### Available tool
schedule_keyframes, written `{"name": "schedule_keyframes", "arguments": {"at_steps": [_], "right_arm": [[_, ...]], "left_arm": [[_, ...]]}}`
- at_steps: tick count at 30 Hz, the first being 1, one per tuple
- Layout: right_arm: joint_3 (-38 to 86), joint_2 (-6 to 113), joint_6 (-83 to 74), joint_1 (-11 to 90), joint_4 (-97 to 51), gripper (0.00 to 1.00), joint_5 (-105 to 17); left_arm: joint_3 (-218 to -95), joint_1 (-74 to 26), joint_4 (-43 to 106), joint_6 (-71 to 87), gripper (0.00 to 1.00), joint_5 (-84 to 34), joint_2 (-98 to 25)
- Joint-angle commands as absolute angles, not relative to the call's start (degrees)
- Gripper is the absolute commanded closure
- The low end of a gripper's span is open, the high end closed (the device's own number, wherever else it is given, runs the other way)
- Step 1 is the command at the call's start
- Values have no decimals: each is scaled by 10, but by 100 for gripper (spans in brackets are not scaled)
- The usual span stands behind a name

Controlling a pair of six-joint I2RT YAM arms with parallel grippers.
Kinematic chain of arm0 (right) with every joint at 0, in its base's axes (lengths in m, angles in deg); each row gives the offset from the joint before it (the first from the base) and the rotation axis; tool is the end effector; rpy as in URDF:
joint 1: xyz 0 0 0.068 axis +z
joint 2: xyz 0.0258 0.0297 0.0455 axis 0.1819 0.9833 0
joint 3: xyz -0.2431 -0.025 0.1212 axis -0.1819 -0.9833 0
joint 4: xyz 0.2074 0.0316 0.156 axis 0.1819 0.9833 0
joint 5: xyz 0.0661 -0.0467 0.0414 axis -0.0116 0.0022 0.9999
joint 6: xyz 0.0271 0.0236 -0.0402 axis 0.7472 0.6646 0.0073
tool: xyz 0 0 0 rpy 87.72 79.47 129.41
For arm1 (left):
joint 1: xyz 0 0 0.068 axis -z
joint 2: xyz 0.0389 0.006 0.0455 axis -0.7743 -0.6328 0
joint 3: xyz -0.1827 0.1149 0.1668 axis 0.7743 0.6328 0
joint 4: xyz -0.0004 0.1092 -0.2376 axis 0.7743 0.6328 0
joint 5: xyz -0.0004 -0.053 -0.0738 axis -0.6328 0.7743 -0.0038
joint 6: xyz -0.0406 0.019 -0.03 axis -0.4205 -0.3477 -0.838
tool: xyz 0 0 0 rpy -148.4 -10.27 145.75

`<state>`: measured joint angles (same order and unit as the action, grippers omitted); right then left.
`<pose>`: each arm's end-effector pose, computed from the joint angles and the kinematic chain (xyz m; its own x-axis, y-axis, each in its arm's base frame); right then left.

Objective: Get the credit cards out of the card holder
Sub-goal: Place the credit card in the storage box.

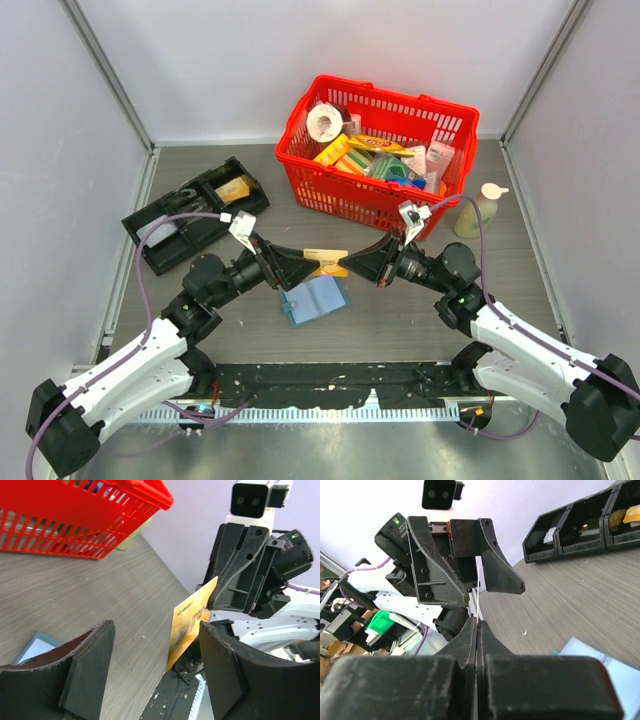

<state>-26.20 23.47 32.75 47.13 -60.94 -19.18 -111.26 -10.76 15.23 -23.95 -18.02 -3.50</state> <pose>0.1505 0.1361 0.2895 -0.5224 0.3353 -0.7840 -0.7846 0.1711 0.5960 0.1369 -0.1267 0.2894 -0.5364 -0.4165 -0.7340 0.6202 0.3954 -0.6775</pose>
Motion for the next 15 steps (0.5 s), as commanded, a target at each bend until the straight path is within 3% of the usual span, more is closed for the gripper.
{"name": "schedule_keyframes", "arguments": {"at_steps": [1, 9, 12, 14, 15], "right_arm": [[-267, 232, 358, 470, -691, 99, -209], [-281, 255, 393, 468, -738, 99, -209], [-287, 257, 396, 463, -739, 99, -216], [-287, 254, 397, 462, -732, 96, -222], [-286, 252, 397, 459, -722, 85, -223]], "left_arm": [[-1105, -112, 52, -293, 33, -150, -39], [-1104, -111, 34, -306, 69, -136, -43], [-1108, -112, 30, -307, 89, -133, -48], [-1110, -113, 33, -305, 100, -139, -48], [-1111, -115, 43, -301, 100, -149, -47]]}}
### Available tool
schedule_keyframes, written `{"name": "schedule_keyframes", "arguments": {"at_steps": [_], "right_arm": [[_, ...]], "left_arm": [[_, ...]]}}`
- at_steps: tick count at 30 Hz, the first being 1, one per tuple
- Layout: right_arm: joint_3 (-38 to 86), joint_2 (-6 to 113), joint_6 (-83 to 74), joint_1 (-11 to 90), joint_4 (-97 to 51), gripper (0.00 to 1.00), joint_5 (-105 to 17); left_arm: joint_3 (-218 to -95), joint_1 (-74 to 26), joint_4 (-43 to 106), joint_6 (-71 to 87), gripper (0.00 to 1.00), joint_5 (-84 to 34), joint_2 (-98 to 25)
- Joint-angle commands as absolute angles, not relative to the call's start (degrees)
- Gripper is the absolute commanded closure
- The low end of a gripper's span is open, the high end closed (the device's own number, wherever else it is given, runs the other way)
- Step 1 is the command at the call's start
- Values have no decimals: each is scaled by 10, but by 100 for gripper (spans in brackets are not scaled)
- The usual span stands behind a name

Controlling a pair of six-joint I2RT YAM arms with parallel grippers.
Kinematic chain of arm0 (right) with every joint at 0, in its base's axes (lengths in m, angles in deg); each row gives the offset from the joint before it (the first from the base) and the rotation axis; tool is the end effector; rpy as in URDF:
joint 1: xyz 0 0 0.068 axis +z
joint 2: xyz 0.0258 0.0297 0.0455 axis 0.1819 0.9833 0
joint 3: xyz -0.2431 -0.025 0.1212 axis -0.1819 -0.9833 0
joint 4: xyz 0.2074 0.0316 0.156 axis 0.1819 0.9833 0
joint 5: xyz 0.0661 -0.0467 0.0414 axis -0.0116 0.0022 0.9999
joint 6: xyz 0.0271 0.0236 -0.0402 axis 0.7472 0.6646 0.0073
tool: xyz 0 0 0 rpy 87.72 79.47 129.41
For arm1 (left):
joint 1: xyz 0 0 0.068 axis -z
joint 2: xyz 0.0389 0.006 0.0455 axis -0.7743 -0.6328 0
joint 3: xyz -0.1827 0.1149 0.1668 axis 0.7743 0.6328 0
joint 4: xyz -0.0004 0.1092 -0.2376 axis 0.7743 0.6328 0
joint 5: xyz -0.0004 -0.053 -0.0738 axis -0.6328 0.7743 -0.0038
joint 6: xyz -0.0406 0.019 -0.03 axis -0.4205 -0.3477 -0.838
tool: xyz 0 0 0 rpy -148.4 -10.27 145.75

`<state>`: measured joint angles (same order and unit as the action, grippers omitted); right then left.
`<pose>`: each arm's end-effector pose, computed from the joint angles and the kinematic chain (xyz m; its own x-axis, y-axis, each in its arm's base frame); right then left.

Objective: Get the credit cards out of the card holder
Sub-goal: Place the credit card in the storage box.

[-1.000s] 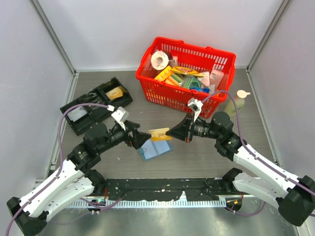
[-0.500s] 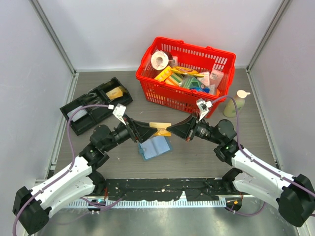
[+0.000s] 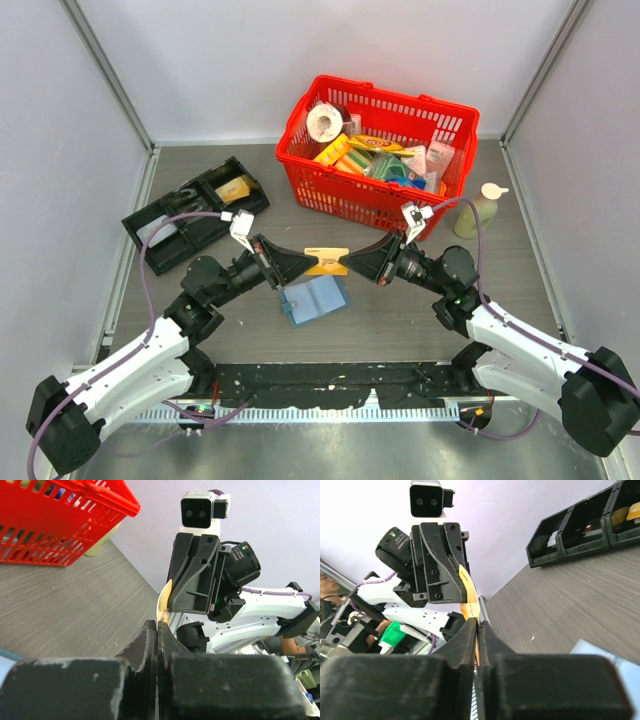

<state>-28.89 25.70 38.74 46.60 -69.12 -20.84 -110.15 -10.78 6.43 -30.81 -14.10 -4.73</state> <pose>0.1539 0.1352 0.2807 -0.5571 0.4014 -0.7270 -0.7484 0.1368 0.6490 0.1365 -0.1293 0.2952 -0.5780 -0.4647 -0.6708 0.6396 0.2526 -0.7261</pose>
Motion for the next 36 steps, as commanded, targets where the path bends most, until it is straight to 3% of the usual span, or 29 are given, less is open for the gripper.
{"name": "schedule_keyframes", "arguments": {"at_steps": [1, 2, 4, 8, 10, 17, 23, 36], "right_arm": [[-284, 251, 397, 457, -713, 80, -226], [-284, 249, 394, 455, -700, 64, -227], [-284, 237, 384, 449, -675, 46, -232], [-267, 201, 332, 443, -561, 23, -279], [-253, 183, 298, 442, -496, 16, -303], [-196, 112, 192, 442, -285, 12, -450], [-177, 38, 107, 443, -187, 12, -578], [-190, -55, 41, 442, -166, 14, -675]], "left_arm": [[-1115, -115, 59, -296, 100, -161, -45], [-1119, -118, 79, -284, 100, -179, -40], [-1131, -122, 132, -258, 100, -223, -30], [-1152, -158, 222, -205, 100, -323, -18], [-1159, -197, 246, -203, 100, -359, -25], [-1180, -374, 230, -267, 99, -388, -116], [-1263, -469, 142, -299, 94, -335, -316], [-1527, -521, 207, -286, 94, -358, -648]]}}
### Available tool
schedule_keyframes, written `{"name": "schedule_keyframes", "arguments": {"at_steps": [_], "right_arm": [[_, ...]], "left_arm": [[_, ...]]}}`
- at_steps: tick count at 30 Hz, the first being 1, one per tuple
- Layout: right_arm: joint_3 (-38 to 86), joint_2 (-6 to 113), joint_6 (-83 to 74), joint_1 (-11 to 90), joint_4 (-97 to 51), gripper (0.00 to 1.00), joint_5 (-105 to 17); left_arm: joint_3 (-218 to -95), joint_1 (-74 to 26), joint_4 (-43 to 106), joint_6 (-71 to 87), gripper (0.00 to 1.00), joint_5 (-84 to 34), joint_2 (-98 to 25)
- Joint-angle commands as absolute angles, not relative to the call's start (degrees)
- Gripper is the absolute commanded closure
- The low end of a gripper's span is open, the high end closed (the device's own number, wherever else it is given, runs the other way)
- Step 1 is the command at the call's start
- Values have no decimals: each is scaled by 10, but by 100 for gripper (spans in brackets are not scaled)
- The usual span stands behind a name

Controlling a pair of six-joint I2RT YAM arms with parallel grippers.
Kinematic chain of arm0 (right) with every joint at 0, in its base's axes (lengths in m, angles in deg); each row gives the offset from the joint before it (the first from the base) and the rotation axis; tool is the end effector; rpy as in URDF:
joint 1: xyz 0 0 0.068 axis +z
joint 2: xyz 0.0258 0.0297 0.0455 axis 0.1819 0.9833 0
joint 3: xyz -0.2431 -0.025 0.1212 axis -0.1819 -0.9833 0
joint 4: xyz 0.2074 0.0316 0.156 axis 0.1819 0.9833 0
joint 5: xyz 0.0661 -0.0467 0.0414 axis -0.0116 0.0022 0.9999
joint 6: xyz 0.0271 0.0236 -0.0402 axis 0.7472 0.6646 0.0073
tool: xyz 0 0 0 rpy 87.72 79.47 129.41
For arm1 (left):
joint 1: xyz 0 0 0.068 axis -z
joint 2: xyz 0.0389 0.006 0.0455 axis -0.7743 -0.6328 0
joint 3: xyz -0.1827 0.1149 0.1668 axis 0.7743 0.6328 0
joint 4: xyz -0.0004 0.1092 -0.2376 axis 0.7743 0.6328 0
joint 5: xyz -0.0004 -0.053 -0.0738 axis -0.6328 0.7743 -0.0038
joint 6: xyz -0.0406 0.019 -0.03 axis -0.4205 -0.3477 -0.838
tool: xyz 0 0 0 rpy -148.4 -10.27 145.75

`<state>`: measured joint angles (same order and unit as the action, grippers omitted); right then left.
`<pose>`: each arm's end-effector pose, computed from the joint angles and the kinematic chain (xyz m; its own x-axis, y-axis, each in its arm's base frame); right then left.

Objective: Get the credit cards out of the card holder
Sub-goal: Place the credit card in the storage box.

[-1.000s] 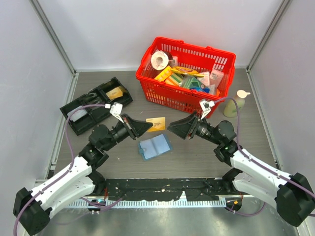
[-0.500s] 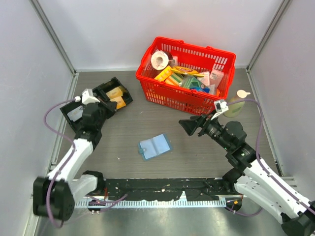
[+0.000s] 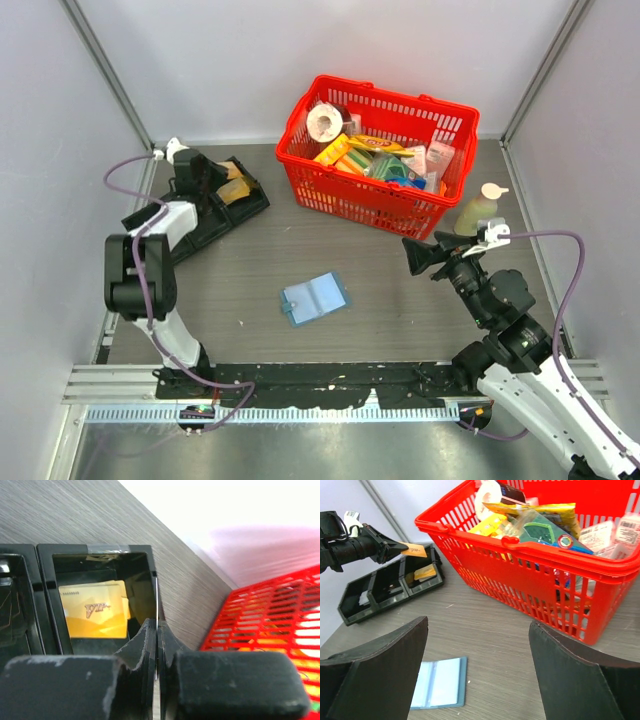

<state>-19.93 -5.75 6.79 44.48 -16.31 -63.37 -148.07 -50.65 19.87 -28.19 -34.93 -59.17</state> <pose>0.0981 0.0578 0.3187 -0.0799 0.3086 -0.9478 -0.3809 0.8692 0.3152 0.3967 0.0006 0.2465 -0.2174 -0.7384 -0.6383 -0.2814 0.6736 -0.6834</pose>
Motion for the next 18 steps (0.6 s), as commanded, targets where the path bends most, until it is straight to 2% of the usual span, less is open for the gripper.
{"name": "schedule_keyframes", "arguments": {"at_steps": [1, 5, 7, 8, 11, 18], "right_arm": [[-192, -54, 41, 442, -166, 14, -675], [-194, -51, 38, 443, -166, 15, -674], [-192, -52, 38, 442, -163, 15, -673], [-192, -51, 37, 443, -162, 15, -672], [-180, -52, 33, 442, -149, 15, -673], [-150, -62, 27, 442, -112, 15, -688]], "left_arm": [[-1538, -522, 206, -290, 93, -354, -663], [-1576, -522, 210, -302, 92, -345, -716], [-1590, -522, 222, -301, 88, -346, -732], [-1594, -522, 227, -298, 82, -346, -737], [-1596, -522, 243, -289, 57, -347, -729], [-1593, -522, 320, -238, 24, -369, -644]]}}
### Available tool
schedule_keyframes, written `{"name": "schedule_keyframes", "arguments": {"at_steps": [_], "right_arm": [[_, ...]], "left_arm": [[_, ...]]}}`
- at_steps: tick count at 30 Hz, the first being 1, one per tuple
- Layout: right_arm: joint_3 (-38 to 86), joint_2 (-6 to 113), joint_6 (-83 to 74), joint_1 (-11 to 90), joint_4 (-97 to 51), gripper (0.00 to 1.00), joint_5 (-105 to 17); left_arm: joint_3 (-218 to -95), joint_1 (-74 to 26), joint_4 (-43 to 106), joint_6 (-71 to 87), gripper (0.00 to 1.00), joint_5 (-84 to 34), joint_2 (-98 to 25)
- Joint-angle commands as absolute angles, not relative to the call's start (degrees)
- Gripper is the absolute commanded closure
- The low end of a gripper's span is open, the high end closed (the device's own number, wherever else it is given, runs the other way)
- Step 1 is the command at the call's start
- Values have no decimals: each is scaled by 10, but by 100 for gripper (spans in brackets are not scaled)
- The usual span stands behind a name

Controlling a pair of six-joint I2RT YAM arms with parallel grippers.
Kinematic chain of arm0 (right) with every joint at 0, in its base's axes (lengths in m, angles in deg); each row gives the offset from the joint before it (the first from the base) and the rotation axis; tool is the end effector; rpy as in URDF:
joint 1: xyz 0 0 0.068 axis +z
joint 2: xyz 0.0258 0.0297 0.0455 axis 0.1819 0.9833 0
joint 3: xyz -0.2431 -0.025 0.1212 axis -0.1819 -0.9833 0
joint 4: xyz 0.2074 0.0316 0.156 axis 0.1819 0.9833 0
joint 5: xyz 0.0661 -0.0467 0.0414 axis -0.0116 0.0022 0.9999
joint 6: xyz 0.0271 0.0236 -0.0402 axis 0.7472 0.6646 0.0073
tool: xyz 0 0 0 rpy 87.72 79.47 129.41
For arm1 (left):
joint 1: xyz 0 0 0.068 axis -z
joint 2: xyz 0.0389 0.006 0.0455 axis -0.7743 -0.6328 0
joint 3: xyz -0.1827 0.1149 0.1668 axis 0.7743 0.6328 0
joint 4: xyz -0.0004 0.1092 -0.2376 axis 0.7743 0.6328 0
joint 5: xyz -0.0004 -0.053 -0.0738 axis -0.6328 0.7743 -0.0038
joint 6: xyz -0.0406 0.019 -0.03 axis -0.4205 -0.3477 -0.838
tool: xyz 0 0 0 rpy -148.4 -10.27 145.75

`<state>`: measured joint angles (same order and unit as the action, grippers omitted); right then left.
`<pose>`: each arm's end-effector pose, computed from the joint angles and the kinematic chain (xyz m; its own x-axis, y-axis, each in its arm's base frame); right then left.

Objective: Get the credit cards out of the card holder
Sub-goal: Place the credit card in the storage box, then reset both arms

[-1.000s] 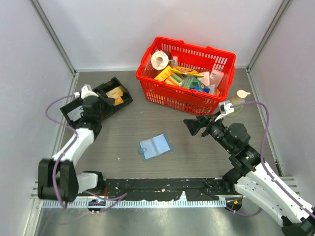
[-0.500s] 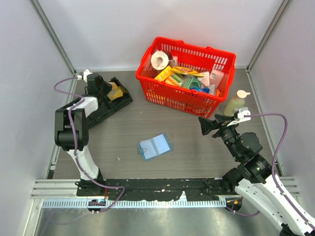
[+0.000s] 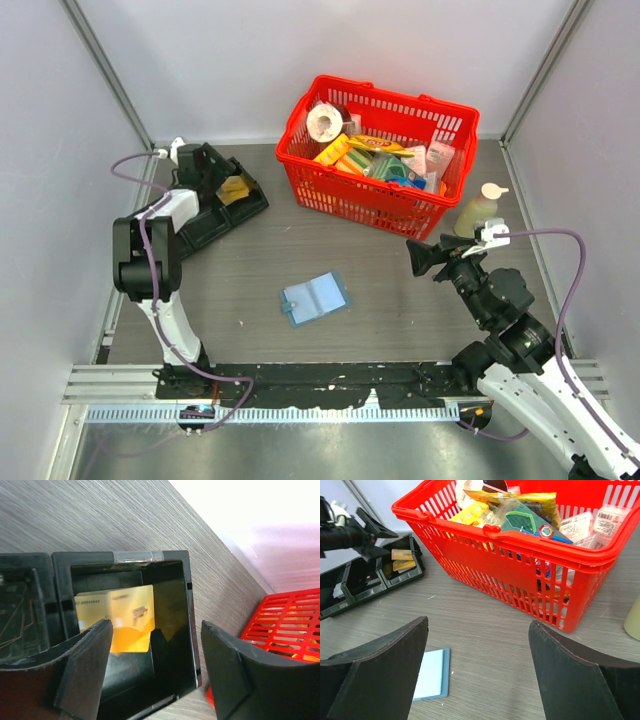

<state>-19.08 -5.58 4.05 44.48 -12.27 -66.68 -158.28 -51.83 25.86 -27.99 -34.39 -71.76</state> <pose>0.0982 0.0554 0.3158 -0.0944 0.2405 -0.9660 -0.3194 0.9118 0.2582 0.4420 0.0093 0.2076 -0.3001 -0.7425 -0.5989 -0.3851 0.6687 -0.6360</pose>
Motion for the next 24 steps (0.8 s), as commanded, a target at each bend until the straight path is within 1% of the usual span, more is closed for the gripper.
{"name": "schedule_keyframes", "arguments": {"at_steps": [1, 3, 5, 8, 15, 19, 24], "right_arm": [[-147, -63, 24, 442, -98, 15, -699], [-133, -66, 14, 442, -76, 14, -715], [-119, -68, 6, 442, -51, 15, -734], [-102, -79, -1, 443, -22, 14, -775], [-105, -133, -7, 442, 4, 12, -860], [-118, -184, -18, 442, 12, 12, -899], [-150, -258, -24, 442, 18, 12, -919]], "left_arm": [[-1590, -522, 332, -230, 20, -370, -630], [-1582, -521, 361, -217, 14, -373, -594], [-1568, -522, 384, -205, 12, -376, -554], [-1543, -522, 429, -189, 0, -382, -478], [-1486, -522, 608, -168, 0, -399, -295], [-1418, -522, 659, -124, 0, -411, -147], [-1320, -522, 684, -81, 0, -440, 80]]}}
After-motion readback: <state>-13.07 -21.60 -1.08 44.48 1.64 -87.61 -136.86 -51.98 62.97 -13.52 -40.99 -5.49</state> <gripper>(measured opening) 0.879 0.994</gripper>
